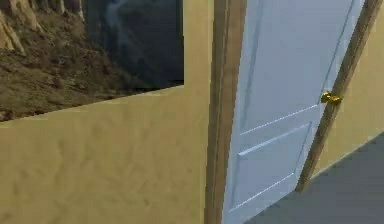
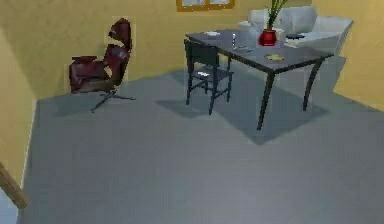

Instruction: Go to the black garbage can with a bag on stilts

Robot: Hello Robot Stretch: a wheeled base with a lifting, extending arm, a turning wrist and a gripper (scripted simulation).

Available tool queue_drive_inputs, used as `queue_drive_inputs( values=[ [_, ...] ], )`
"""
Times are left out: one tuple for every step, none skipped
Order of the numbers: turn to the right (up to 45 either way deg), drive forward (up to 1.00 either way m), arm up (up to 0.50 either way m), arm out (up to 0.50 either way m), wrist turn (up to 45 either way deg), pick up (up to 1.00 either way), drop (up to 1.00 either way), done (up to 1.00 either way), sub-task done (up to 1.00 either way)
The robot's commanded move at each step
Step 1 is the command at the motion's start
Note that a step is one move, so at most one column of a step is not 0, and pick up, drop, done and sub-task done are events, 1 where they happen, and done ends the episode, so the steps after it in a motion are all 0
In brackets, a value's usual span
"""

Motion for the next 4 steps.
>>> queue_drive_inputs(
  values=[
    [45.0, 0.00, 0.00, 0.00, 0.0, 0.00, 0.00, 0.00, 0.00],
    [45.0, 0.00, 0.00, 0.00, 0.0, 0.00, 0.00, 0.00, 0.00],
    [45.0, 0.00, 0.00, 0.00, 0.0, 0.00, 0.00, 0.00, 0.00],
    [18.0, 0.00, 0.00, 0.00, 0.0, 0.00, 0.00, 0.00, 0.00]
  ],
)
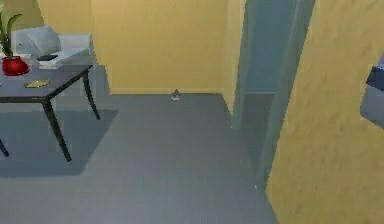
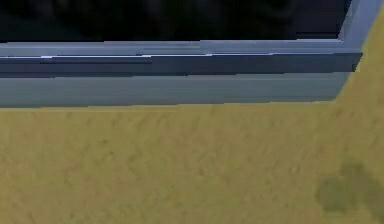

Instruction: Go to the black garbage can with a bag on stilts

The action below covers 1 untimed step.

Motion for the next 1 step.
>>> queue_drive_inputs(
  values=[
    [0.0, 1.00, 0.00, 0.00, 0.0, 0.00, 0.00, 0.00, 0.00]
  ],
)
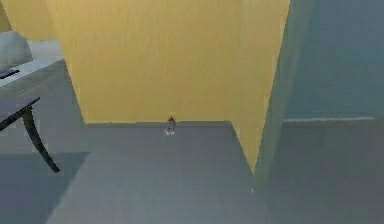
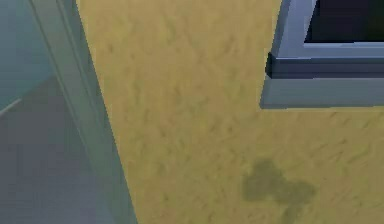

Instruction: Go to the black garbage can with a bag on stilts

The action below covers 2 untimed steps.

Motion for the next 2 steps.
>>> queue_drive_inputs(
  values=[
    [6.0, 0.00, 0.00, 0.00, 0.0, 0.00, 0.00, 0.00, 0.00],
    [0.0, 0.65, 0.00, 0.00, 0.0, 0.00, 0.00, 0.00, 0.00]
  ],
)
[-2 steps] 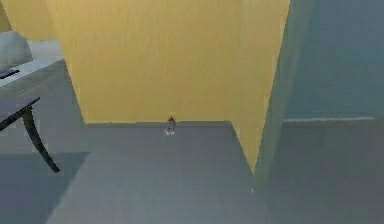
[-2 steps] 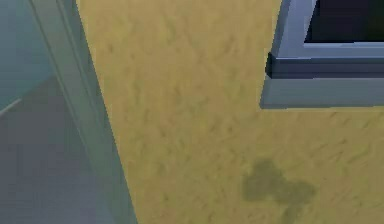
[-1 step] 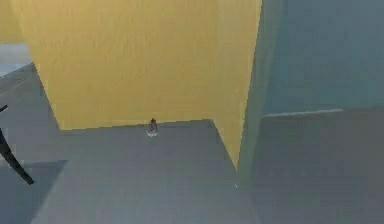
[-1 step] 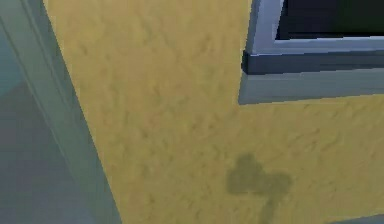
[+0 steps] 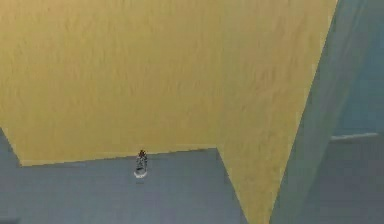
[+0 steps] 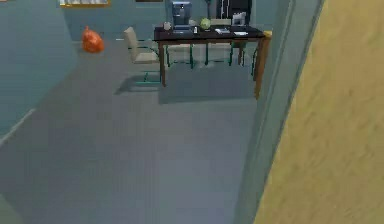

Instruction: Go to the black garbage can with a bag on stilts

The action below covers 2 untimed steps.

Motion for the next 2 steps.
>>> queue_drive_inputs(
  values=[
    [45.0, 0.00, 0.00, 0.00, 0.0, 0.00, 0.00, 0.00, 0.00],
    [18.0, 0.00, 0.00, 0.00, 0.0, 0.00, 0.00, 0.00, 0.00]
  ],
)
